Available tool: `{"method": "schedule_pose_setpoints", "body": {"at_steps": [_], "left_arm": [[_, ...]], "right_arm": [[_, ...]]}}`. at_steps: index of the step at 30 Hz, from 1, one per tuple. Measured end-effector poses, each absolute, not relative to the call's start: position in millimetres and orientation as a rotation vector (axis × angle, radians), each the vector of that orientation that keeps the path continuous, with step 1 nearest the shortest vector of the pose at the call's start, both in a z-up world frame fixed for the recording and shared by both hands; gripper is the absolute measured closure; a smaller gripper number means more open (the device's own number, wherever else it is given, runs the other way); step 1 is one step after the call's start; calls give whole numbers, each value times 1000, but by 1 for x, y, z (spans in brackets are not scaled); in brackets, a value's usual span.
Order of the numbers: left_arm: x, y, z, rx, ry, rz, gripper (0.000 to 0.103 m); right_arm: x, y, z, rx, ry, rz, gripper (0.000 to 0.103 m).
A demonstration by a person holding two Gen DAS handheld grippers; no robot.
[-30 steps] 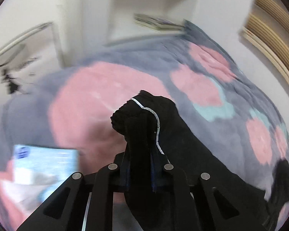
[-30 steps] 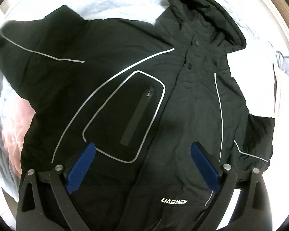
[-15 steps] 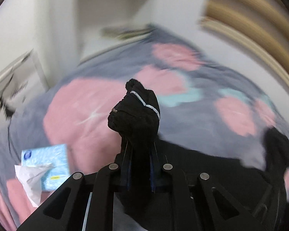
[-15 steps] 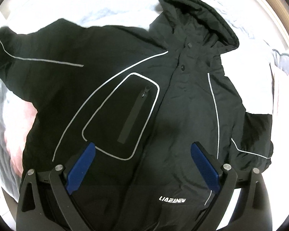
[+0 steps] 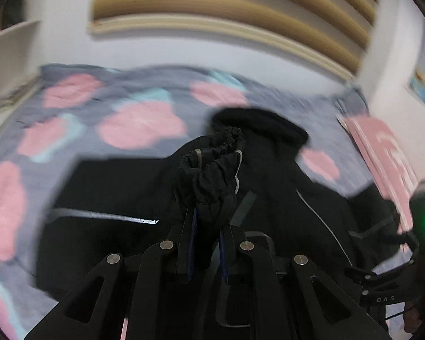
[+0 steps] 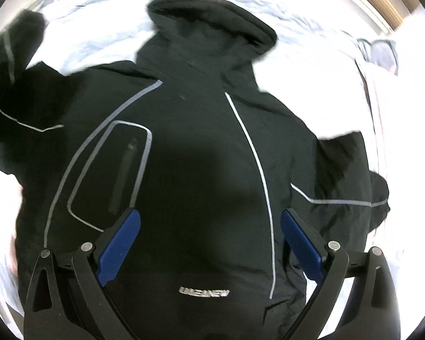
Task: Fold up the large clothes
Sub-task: 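Fold the held sleeve across the jacket body with the left gripper, release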
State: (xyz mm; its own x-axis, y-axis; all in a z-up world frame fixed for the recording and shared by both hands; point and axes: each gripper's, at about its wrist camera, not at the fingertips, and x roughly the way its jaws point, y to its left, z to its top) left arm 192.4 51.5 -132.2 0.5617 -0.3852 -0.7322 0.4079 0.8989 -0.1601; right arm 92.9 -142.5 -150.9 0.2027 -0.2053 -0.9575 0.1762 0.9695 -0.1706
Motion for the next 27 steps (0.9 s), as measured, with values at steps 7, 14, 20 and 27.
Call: {"method": "schedule_pose_setpoints", "body": {"at_steps": [7,14,20,27], "left_arm": [[179,-56,-239,157,1088,-618,87],[187,-64,-268,-10,1264,-730,53],[186,-45,-221,-247,1270,-872,52],[179,18,-166,-317,1178,-843,51]], "right_arm": [[80,-169,-185,5,1398,-299,3],[79,-195,-198,79,1388,-274,3],[81,-206,-175,186,1286,-194,3],[119,-176,-202,376,1322,-3,9]]}}
